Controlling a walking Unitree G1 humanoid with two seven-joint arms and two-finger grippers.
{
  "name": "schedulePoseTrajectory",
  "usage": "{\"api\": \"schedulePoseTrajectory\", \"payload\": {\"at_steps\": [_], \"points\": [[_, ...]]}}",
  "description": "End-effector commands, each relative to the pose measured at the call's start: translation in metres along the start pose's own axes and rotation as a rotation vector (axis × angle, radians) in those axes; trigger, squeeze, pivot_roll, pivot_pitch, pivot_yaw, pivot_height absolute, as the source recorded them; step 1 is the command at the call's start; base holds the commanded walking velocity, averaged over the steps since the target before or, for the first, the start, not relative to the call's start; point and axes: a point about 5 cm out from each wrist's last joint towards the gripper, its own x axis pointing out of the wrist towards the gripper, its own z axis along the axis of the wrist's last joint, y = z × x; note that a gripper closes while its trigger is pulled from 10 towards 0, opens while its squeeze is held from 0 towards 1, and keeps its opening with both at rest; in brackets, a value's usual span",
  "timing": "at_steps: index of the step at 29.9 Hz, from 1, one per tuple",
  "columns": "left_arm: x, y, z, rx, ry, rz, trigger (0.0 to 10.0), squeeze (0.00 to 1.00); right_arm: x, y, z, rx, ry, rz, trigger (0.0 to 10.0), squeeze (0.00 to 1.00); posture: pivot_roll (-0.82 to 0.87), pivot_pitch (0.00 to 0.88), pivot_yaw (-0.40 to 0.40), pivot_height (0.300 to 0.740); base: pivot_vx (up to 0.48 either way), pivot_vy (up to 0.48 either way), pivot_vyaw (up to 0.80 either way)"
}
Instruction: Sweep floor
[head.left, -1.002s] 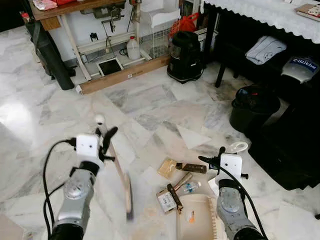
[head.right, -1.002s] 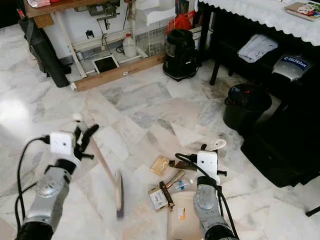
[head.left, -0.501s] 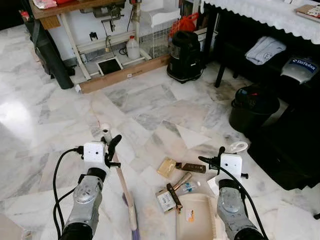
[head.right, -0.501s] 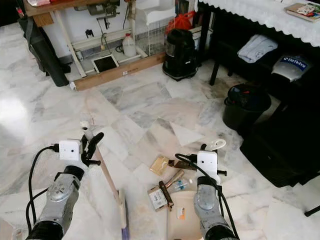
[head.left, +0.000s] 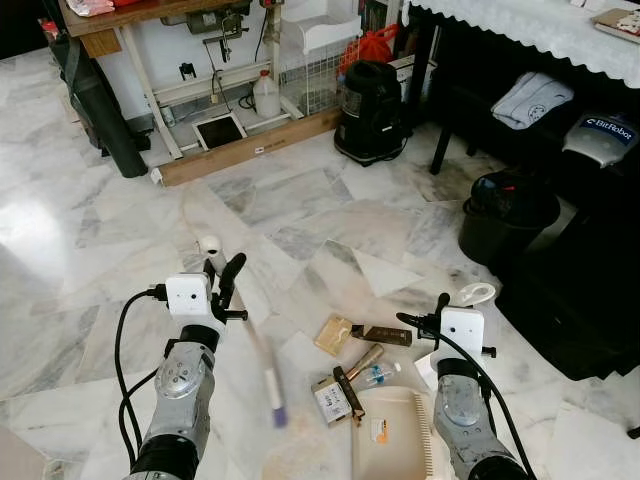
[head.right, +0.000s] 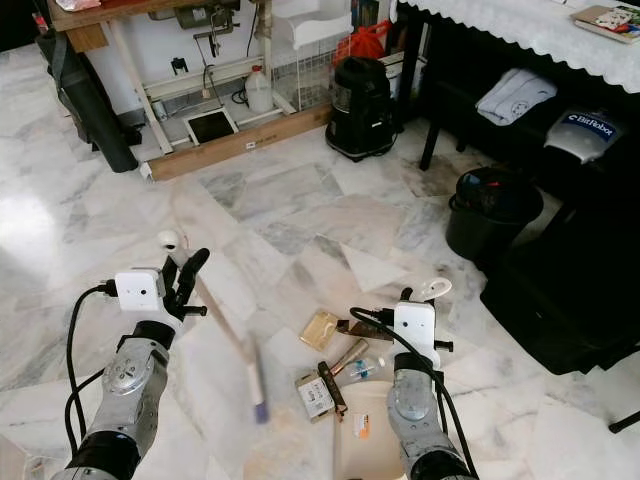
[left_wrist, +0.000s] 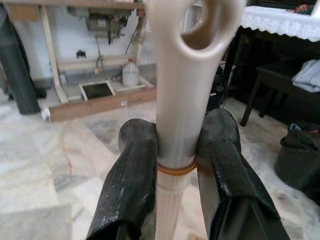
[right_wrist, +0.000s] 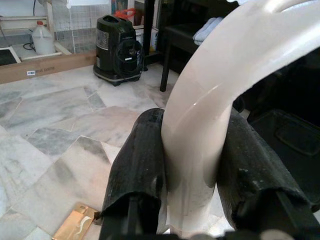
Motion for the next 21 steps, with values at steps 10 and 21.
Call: {"api": "schedulePoseTrajectory", "payload": {"at_steps": [10, 21], "points": [[-0.002, 0.002, -0.006, -0.037, 0.045, -0.068, 10.0, 0.00, -0.008, 0.003, -0.010, -0.025, 0.049, 0.034, 10.0, 0.00, 0.09, 0.107, 0.026, 0.740, 0.000, 0.000, 0.00], [-0.002, 0.015, -0.001, 0.000, 0.023, -0.036, 10.0, 0.00, -0.008, 0.003, -0.010, -0.024, 0.049, 0.034, 10.0, 0.00, 0.09, 0.108, 0.028, 0.740, 0.000, 0.000, 0.00]]}}
